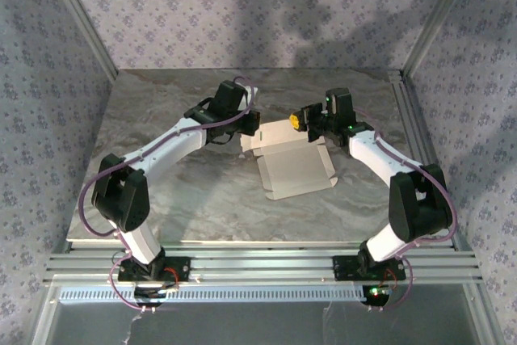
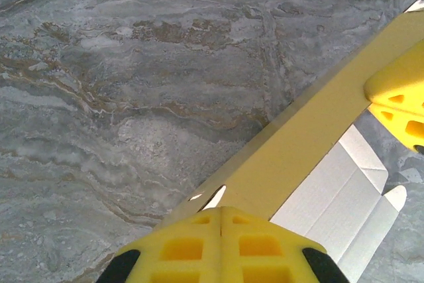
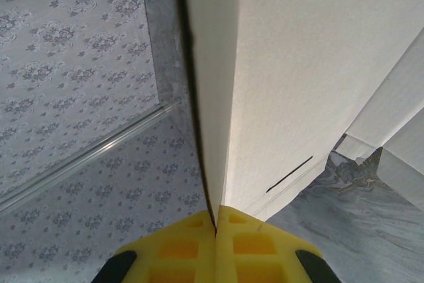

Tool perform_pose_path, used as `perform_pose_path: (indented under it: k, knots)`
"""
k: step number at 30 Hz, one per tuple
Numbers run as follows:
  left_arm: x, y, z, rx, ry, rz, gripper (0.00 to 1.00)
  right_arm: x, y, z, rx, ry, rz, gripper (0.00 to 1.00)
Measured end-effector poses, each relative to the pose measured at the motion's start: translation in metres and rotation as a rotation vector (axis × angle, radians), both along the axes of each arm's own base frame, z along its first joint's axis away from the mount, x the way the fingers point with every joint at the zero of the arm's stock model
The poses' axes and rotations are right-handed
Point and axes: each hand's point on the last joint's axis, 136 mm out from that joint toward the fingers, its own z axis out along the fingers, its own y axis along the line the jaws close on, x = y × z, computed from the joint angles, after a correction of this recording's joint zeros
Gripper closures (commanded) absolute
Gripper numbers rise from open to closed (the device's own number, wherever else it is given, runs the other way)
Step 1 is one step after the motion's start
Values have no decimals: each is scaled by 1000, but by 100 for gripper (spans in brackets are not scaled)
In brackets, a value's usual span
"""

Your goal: Fold the paper box

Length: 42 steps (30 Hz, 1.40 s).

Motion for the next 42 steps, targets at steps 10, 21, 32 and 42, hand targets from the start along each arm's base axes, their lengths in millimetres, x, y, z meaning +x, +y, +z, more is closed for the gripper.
perform_pose_path:
  k: [10,21,32,42]
  knots:
    - [-5,-3,-6,-12,22,-18,100,0,0,-1,-1,3,0,100]
    - [-11,-10,-14,-25,40,-25,100,1,0,-2,-1,2,0,100]
    - [-6,-18,-16,-101,60,10,100,2,-2,-2,-5,1,-11,100]
    - [-10,-21,-32,-337,172,152,75,2,-6,-10,-16,11,-26,100]
